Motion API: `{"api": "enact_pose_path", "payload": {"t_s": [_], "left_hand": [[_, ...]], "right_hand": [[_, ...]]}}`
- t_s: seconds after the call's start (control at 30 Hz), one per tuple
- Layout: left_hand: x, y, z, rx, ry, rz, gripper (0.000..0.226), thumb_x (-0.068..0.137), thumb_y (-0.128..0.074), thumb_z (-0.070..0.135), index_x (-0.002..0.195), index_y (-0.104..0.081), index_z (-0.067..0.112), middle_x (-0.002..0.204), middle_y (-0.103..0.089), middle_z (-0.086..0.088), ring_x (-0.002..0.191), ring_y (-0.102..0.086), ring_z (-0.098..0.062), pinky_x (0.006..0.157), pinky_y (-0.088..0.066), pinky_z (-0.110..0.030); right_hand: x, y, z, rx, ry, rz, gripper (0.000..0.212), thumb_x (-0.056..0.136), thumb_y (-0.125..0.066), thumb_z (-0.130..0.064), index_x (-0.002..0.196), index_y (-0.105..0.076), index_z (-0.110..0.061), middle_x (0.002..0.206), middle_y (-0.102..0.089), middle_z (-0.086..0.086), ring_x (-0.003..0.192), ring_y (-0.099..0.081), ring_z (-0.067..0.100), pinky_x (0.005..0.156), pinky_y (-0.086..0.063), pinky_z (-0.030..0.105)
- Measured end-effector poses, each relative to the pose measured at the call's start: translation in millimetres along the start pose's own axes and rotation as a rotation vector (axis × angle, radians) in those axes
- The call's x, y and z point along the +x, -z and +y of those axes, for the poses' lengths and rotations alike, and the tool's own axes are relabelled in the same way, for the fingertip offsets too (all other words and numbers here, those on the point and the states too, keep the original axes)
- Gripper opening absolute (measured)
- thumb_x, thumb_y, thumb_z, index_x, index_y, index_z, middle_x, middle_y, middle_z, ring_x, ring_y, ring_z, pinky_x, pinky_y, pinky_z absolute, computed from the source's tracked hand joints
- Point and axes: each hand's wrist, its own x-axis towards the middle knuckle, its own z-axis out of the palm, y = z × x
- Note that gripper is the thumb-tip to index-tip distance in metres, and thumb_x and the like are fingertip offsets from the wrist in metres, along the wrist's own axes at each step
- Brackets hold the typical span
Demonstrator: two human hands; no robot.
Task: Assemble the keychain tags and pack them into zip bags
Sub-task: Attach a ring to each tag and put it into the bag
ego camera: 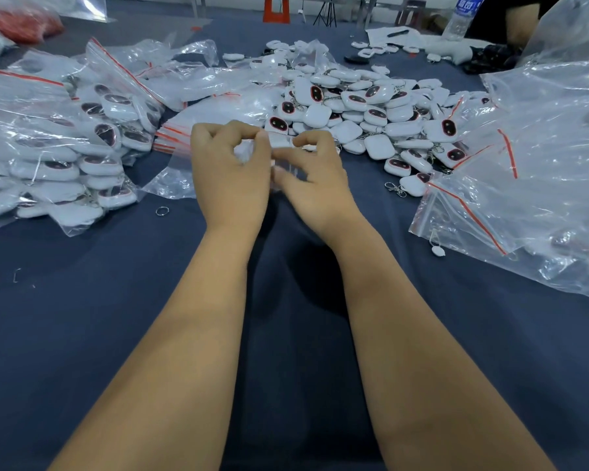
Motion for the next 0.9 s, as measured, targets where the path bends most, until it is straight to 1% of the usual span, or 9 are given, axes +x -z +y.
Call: {"api": "enact_pose_path", "payload": {"t_s": [0.1,0.27,0.4,0.5,0.57,0.63,0.73,0.8,0.9], "left_hand": [[8,4,-2,-0.135,0.18,0.184,0.021,0.091,-0.058,0.02,0.071,-0.057,0.027,0.079,-0.06,0.008,0.068,-0.048,0.001,0.068,-0.038,-0.013],[10,15,3,-0.253,0.064,0.497,0.02,0.092,-0.051,0.016,0.078,-0.053,0.031,0.087,-0.055,0.004,0.072,-0.046,0.0,0.071,-0.039,-0.013],[5,9,1,-0.052,-0.107,0.182,0.011,0.089,-0.051,0.02,0.096,-0.059,0.023,0.094,-0.053,0.006,0.082,-0.051,-0.011,0.075,-0.042,-0.022],[0,0,-6,0.258,-0.081,-0.275,0.018,0.088,-0.055,0.023,0.104,-0.061,0.028,0.094,-0.058,0.006,0.085,-0.055,-0.016,0.072,-0.043,-0.032],[-4,-3,-8,0.434,-0.118,-0.417,0.021,0.087,-0.055,0.026,0.106,-0.064,0.031,0.098,-0.06,0.008,0.09,-0.055,-0.017,0.071,-0.038,-0.031],[-4,-3,-8,0.443,-0.143,-0.44,0.026,0.083,-0.057,0.022,0.107,-0.066,0.03,0.102,-0.06,0.004,0.093,-0.055,-0.019,0.071,-0.038,-0.031],[-3,-2,-8,0.411,-0.159,-0.451,0.04,0.075,-0.057,0.005,0.107,-0.068,0.025,0.101,-0.057,-0.001,0.095,-0.053,-0.024,0.071,-0.039,-0.032],[-2,0,-9,0.439,-0.146,-0.426,0.048,0.071,-0.054,-0.004,0.107,-0.069,0.023,0.101,-0.055,-0.003,0.098,-0.053,-0.027,0.07,-0.039,-0.033],[0,4,-11,0.514,-0.066,-0.299,0.051,0.068,-0.049,-0.009,0.104,-0.067,0.023,0.104,-0.059,-0.008,0.098,-0.054,-0.03,0.063,-0.033,-0.033]], "right_hand": [[0,13,-1,0.094,-0.078,0.219,0.024,0.087,-0.059,-0.017,0.108,-0.068,-0.024,0.109,-0.053,-0.015,0.097,-0.058,0.011,0.106,-0.038,0.041],[3,42,23,-0.43,-0.35,0.365,0.051,0.091,-0.052,-0.022,0.14,-0.046,-0.013,0.152,-0.033,0.014,0.14,-0.033,0.031,0.116,-0.02,0.041],[-1,45,29,-0.513,-0.579,0.217,0.069,0.092,-0.048,-0.028,0.153,-0.021,-0.012,0.161,0.003,0.027,0.15,0.004,0.039,0.121,0.004,0.048],[-1,44,31,-0.584,-0.594,0.113,0.065,0.095,-0.044,-0.032,0.152,-0.025,-0.007,0.161,0.003,0.028,0.15,0.003,0.04,0.122,0.004,0.048],[0,43,32,-0.624,-0.543,0.105,0.055,0.094,-0.044,-0.03,0.143,-0.041,-0.006,0.161,-0.004,0.026,0.15,-0.005,0.039,0.122,-0.001,0.046],[0,41,31,-0.648,-0.464,0.119,0.04,0.092,-0.045,-0.027,0.125,-0.057,-0.006,0.158,-0.023,0.023,0.144,-0.021,0.036,0.118,-0.014,0.042],[0,38,26,-0.561,-0.297,0.12,0.029,0.089,-0.046,-0.018,0.108,-0.067,-0.009,0.121,-0.064,0.012,0.115,-0.052,0.031,0.091,-0.04,0.035],[0,36,20,-0.458,-0.246,0.129,0.03,0.088,-0.046,-0.014,0.107,-0.07,-0.013,0.109,-0.068,0.007,0.105,-0.058,0.028,0.082,-0.045,0.034],[0,36,22,-0.523,-0.254,0.224,0.033,0.089,-0.047,-0.016,0.116,-0.066,-0.011,0.12,-0.061,0.01,0.115,-0.05,0.03,0.093,-0.041,0.037]]}}
